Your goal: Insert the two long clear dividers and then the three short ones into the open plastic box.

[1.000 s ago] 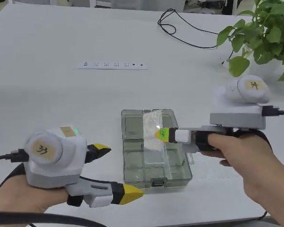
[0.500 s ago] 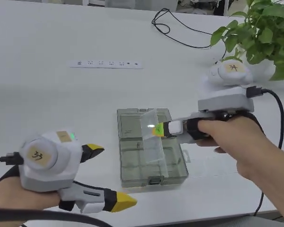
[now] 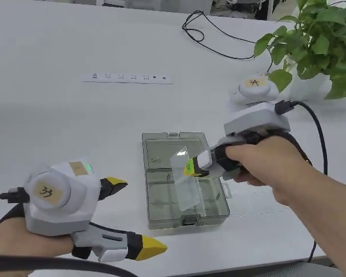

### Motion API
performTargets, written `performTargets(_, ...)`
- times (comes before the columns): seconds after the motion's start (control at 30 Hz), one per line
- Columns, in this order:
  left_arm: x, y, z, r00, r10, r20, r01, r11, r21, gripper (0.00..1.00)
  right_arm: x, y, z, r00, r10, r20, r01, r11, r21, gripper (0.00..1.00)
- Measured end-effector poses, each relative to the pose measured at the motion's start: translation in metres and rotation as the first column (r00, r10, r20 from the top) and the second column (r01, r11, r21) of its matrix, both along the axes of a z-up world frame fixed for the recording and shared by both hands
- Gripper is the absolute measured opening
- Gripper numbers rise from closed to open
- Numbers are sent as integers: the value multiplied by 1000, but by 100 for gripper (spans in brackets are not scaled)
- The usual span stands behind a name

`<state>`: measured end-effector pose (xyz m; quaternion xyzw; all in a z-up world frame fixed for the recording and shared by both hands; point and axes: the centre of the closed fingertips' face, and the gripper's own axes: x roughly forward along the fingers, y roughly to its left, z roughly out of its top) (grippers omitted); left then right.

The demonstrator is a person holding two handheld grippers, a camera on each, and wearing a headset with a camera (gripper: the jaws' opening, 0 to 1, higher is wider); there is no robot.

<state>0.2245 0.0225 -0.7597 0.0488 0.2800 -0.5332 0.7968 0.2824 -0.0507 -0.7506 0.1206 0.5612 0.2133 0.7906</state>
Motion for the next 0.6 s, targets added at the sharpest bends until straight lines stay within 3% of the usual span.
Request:
performTargets(0.33,1,2,0,1000,0,-9,0,1000,-16,88,-2,0,-15,998,-50,-42,49,998,-29,7)
performTargets(0.6,1,3,-1,1000,3,-21,-3,1000,-29,88,-1,-2,-22,994,-91,-64,90,996,-18,7)
